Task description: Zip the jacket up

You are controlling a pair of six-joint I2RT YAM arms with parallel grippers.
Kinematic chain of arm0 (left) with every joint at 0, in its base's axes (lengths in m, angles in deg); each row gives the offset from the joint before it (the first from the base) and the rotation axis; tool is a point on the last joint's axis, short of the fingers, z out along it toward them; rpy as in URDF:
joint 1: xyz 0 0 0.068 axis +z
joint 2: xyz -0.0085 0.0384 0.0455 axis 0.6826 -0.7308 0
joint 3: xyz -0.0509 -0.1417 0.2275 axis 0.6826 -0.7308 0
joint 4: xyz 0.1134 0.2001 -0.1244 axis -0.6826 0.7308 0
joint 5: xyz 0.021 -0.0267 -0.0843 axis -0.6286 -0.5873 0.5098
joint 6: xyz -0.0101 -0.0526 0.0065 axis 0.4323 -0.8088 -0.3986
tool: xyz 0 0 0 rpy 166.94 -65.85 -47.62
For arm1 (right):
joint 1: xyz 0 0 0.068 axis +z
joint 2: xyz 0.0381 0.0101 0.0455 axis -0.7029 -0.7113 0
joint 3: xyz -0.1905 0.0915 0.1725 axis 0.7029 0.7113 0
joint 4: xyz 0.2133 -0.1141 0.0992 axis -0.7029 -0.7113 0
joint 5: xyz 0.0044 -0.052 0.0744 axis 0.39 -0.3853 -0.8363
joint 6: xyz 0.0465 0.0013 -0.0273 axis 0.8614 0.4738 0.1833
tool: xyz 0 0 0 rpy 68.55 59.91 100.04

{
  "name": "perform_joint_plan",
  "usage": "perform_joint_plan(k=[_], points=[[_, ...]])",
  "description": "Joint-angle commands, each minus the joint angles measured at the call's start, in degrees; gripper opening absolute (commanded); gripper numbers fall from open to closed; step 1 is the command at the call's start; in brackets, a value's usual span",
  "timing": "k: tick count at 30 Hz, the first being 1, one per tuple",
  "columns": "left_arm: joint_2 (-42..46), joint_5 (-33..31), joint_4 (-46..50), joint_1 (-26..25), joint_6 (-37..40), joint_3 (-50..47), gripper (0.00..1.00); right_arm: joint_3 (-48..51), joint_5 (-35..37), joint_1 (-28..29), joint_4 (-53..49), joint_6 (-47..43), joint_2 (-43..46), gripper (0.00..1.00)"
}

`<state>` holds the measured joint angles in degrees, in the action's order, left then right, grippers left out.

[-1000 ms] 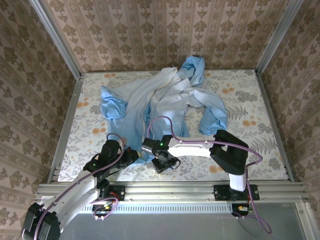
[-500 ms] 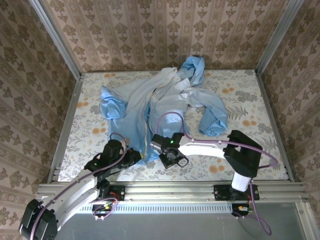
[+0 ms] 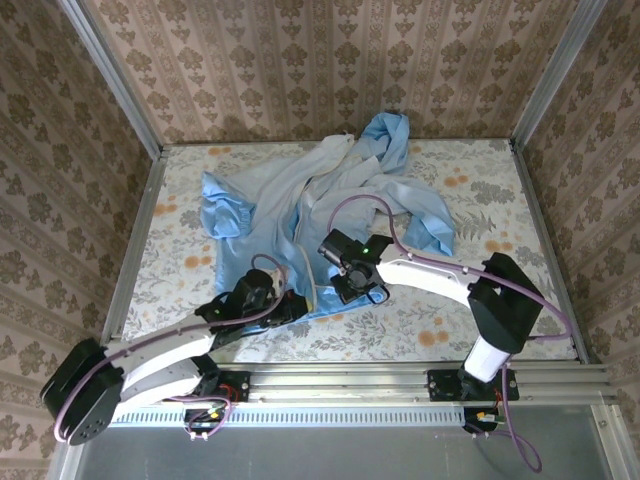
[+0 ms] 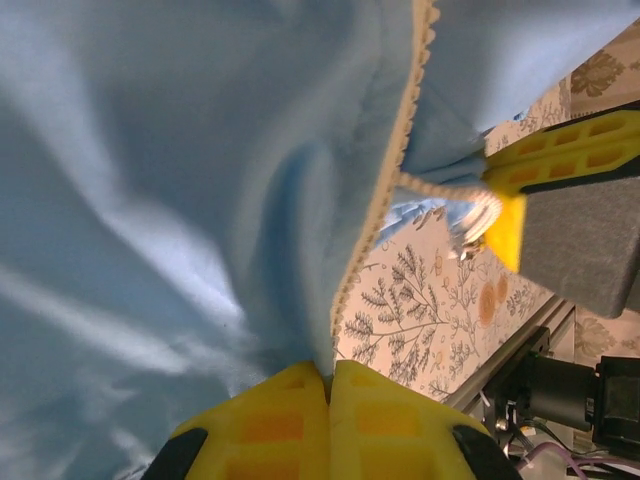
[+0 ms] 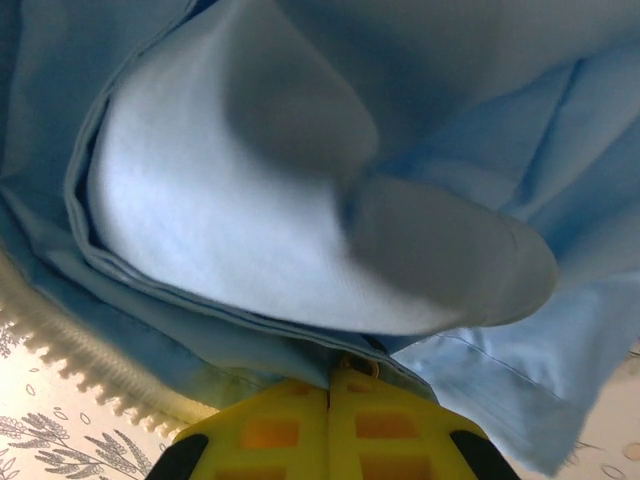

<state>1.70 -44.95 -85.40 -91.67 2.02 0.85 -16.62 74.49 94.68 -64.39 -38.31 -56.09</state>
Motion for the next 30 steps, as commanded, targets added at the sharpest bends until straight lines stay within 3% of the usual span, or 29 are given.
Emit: perform_joint_plan(k=[1, 12, 22, 27, 30], points=[[-3.47, -0.5, -8.65, -0.93, -0.78, 1.58, 0.0, 1.74, -4.83, -0.27, 4.92, -2.16, -1.69, 0.0], [-11.2, -2.46, -12.69, -0.01, -3.09, 0.82, 0.0, 8.16, -15.41, -0.34, 16.05, -4.03, 1.19, 0.22], [-11.2, -1.95, -11.68, 3.32, -2.96, -0.45, 0.0, 16.85, -24.55, -1.44, 24.58, -10.46, 12.27, 0.35], [-12.69, -0.3, -11.84, 4.71, -2.16, -0.1, 0.0, 19.86, -24.71, -3.29, 25.76, -15.28, 13.44, 0.43], [-13.65, 0.72, -12.17, 5.29, -1.89, 0.08, 0.0, 20.0, -22.02, -3.43, 24.42, -19.14, 11.56, 0.54]])
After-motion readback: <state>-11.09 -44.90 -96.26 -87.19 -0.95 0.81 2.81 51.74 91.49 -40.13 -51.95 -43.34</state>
